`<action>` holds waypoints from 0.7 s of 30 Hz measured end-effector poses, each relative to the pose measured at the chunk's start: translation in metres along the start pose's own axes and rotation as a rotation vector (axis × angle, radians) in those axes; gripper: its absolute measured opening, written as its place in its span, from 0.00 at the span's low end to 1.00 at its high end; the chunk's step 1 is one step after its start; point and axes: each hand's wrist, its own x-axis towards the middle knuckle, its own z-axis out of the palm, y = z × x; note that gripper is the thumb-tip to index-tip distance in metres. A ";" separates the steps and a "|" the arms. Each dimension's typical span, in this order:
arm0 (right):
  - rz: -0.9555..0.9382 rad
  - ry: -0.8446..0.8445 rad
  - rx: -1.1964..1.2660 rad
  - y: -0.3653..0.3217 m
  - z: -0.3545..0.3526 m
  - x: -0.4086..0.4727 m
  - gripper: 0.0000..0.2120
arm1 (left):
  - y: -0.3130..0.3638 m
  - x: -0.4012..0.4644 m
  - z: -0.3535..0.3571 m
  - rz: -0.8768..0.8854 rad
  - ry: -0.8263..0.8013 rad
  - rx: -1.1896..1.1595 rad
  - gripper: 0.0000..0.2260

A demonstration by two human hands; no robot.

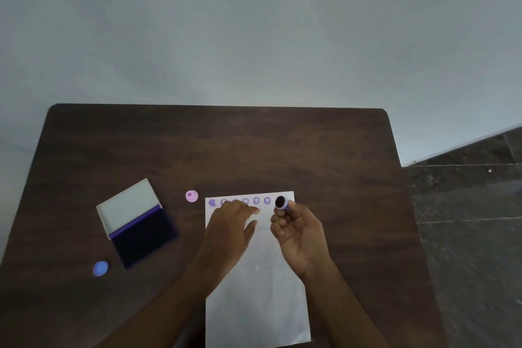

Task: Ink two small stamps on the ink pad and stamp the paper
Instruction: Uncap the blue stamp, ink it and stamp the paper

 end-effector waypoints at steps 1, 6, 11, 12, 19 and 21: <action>-0.062 0.054 -0.109 -0.002 -0.004 0.004 0.08 | 0.001 0.003 0.003 -0.008 -0.005 -0.008 0.13; -0.486 0.335 -0.873 0.001 -0.019 0.022 0.04 | 0.005 0.018 0.020 -0.109 -0.053 -0.054 0.21; -0.573 0.386 -1.099 0.019 -0.026 0.043 0.09 | 0.004 0.029 0.031 -0.152 -0.118 -0.041 0.30; -0.599 0.384 -1.138 0.021 -0.029 0.048 0.10 | 0.004 0.030 0.032 -0.152 -0.126 -0.032 0.31; -0.676 0.409 -1.167 0.027 -0.035 0.064 0.09 | -0.002 0.032 0.040 -0.079 -0.118 0.048 0.32; -0.691 0.414 -1.176 0.026 -0.038 0.066 0.09 | -0.004 0.032 0.041 -0.071 -0.122 0.064 0.32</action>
